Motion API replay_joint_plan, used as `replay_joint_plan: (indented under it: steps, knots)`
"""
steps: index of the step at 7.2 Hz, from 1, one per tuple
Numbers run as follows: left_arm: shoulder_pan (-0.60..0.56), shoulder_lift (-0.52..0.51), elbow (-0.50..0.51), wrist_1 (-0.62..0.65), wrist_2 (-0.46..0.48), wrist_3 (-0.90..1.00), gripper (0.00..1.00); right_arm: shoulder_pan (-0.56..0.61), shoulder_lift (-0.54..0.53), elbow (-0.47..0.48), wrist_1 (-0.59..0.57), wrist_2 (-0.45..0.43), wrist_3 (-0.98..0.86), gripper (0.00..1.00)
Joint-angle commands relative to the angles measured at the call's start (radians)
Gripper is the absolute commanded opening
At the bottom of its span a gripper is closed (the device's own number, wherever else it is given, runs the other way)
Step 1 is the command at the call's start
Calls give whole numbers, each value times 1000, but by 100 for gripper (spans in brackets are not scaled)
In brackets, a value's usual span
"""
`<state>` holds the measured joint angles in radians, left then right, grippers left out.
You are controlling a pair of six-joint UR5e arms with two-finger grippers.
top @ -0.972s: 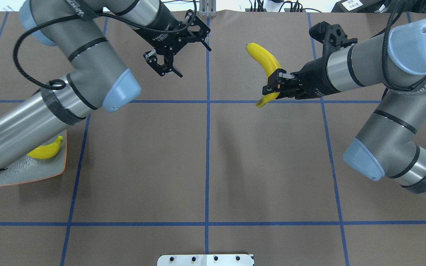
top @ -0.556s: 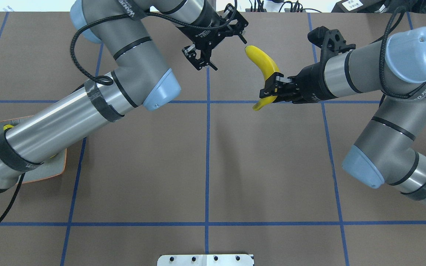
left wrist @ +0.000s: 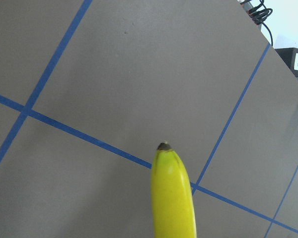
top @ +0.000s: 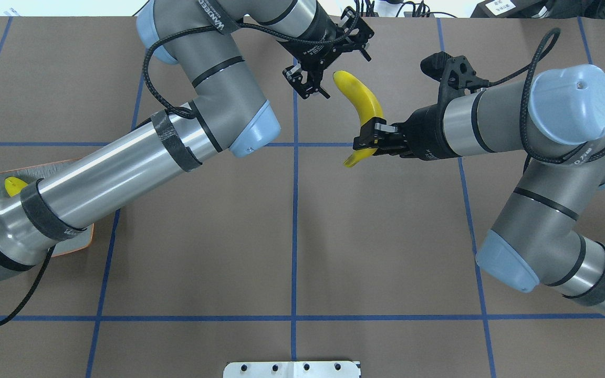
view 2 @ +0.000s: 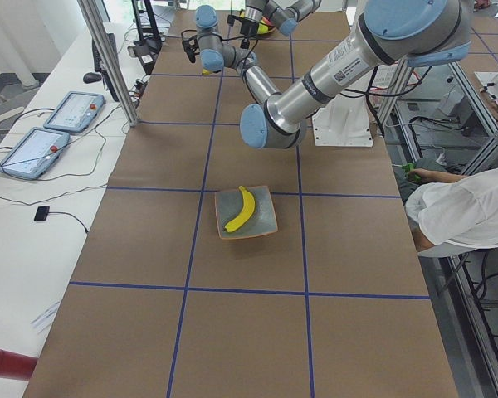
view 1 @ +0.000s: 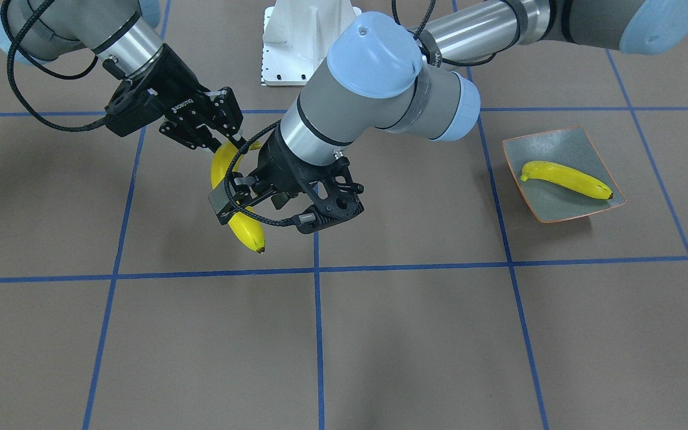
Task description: Transfer all bananas from basket to plate
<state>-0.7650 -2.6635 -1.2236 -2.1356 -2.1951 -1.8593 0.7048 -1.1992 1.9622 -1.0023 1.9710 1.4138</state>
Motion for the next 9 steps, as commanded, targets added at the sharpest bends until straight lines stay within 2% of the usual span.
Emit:
replay_joint_plan:
  steps: [1,2,3,5,6,7,8,9]
  knots:
    - [16,-6,10,-21,9,-20,99,1,0,21,-2,-3,1,0]
    - [21,-6,13,-21,9,-18,96,1,0,30,-2,-3,17,0]
    - [21,-6,13,-21,9,-20,84,4,0,32,-2,-3,17,0]
    - [21,-6,13,-21,9,-21,47,5,0,32,-2,-6,19,0]
    - [21,-6,12,-23,9,-23,31,5,1,33,-9,-8,19,0]
    - [19,-9,10,-30,9,-47,11,5,1,34,-9,-9,19,0]
    - [21,-9,10,-38,9,-47,0,5,3,34,-10,-17,19,0]
    - [21,-9,10,-38,9,-47,0,4,3,32,-10,-23,19,62]
